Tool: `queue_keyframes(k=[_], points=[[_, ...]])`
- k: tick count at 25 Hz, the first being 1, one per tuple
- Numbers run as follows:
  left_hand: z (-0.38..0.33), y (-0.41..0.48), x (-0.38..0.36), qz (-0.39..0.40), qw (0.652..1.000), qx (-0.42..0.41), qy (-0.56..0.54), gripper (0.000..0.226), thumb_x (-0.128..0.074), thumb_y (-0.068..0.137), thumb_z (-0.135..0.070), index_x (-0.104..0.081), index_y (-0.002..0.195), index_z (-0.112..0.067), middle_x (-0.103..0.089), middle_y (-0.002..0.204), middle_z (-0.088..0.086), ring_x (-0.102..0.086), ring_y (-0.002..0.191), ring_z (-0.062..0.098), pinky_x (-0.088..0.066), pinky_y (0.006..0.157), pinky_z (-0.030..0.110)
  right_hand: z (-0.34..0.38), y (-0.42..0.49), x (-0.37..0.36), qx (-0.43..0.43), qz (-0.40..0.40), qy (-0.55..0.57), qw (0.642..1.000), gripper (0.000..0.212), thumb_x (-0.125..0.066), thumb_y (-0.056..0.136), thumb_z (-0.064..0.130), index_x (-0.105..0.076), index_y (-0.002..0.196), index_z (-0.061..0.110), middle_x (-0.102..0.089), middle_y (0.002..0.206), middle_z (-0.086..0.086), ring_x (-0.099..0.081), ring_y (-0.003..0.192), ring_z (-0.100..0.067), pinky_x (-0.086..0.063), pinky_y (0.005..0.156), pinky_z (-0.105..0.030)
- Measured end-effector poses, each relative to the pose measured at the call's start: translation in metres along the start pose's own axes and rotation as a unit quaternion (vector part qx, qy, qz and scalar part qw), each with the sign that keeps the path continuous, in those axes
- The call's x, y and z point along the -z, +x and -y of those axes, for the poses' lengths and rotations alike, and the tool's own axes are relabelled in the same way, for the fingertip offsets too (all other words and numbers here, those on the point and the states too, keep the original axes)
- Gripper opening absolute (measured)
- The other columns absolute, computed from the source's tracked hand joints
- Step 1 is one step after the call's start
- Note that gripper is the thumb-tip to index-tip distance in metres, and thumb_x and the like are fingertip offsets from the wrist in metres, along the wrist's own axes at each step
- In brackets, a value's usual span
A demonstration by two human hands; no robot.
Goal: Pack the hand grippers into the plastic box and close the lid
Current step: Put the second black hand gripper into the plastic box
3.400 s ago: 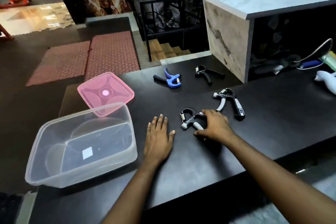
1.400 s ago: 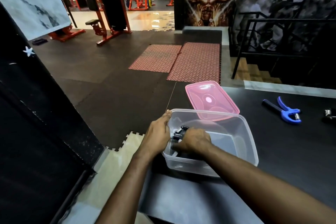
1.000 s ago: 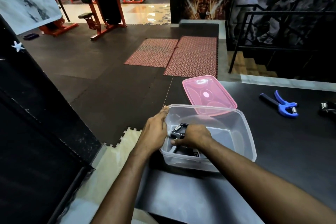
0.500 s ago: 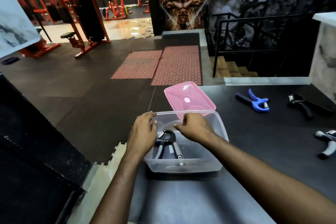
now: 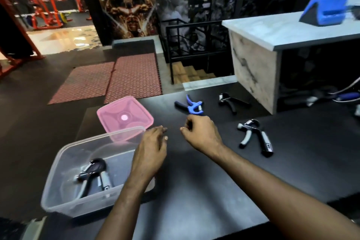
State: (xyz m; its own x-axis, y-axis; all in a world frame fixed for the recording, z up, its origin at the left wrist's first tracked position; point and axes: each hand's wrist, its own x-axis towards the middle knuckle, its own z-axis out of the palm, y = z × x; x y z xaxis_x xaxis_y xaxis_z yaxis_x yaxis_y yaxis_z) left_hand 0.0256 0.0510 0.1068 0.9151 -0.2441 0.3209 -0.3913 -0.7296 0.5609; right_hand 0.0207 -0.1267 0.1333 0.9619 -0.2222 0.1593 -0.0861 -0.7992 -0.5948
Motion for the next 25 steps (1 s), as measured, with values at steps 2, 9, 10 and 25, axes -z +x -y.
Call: queue_keyframes(k=[2, 9, 10, 25], points=[[-0.021, 0.004, -0.031, 0.019, 1.000, -0.007, -0.002, 0.036, -0.055, 0.091, -0.018, -0.064, 0.125, -0.012, -0.063, 0.130, 0.006, -0.055, 0.124, 0.021, -0.035, 0.112, 0.032, -0.038, 0.002, 0.014, -0.045, -0.010, -0.018, 0.999, 0.021, -0.066, 0.078, 0.040, -0.061, 0.074, 0.020, -0.069, 0.077, 0.001, -0.066, 0.082, -0.026, -0.050, 0.068, -0.030], [-0.050, -0.003, -0.115, 0.146, 0.988, 0.004, 0.040, 0.029, -0.051, 0.090, -0.023, -0.063, 0.115, -0.017, -0.064, 0.121, 0.001, -0.056, 0.116, 0.024, -0.042, 0.098, 0.029, -0.149, 0.003, 0.044, -0.132, -0.038, -0.071, 0.988, 0.017, -0.068, 0.078, 0.034, -0.061, 0.082, 0.019, -0.070, 0.097, -0.004, -0.064, 0.095, -0.030, -0.051, 0.075, -0.033], [-0.052, -0.004, -0.123, 0.159, 0.986, 0.002, 0.055, 0.024, -0.050, 0.088, -0.024, -0.062, 0.108, -0.019, -0.065, 0.116, 0.001, -0.057, 0.111, 0.026, -0.045, 0.093, 0.032, -0.161, 0.001, 0.046, -0.131, -0.049, -0.088, 0.986, 0.020, -0.067, 0.078, 0.034, -0.063, 0.087, 0.018, -0.069, 0.103, -0.005, -0.062, 0.100, -0.030, -0.050, 0.080, -0.034], [-0.053, -0.008, -0.141, 0.155, 0.982, 0.023, 0.107, 0.036, -0.052, 0.091, -0.029, -0.065, 0.123, -0.017, -0.056, 0.139, -0.002, -0.047, 0.127, 0.021, -0.043, 0.102, 0.035, -0.196, 0.009, 0.037, -0.239, 0.002, -0.129, 0.962, 0.090, -0.074, 0.060, 0.055, -0.035, 0.132, 0.018, -0.049, 0.130, -0.011, -0.043, 0.121, -0.032, -0.041, 0.091, -0.046]])
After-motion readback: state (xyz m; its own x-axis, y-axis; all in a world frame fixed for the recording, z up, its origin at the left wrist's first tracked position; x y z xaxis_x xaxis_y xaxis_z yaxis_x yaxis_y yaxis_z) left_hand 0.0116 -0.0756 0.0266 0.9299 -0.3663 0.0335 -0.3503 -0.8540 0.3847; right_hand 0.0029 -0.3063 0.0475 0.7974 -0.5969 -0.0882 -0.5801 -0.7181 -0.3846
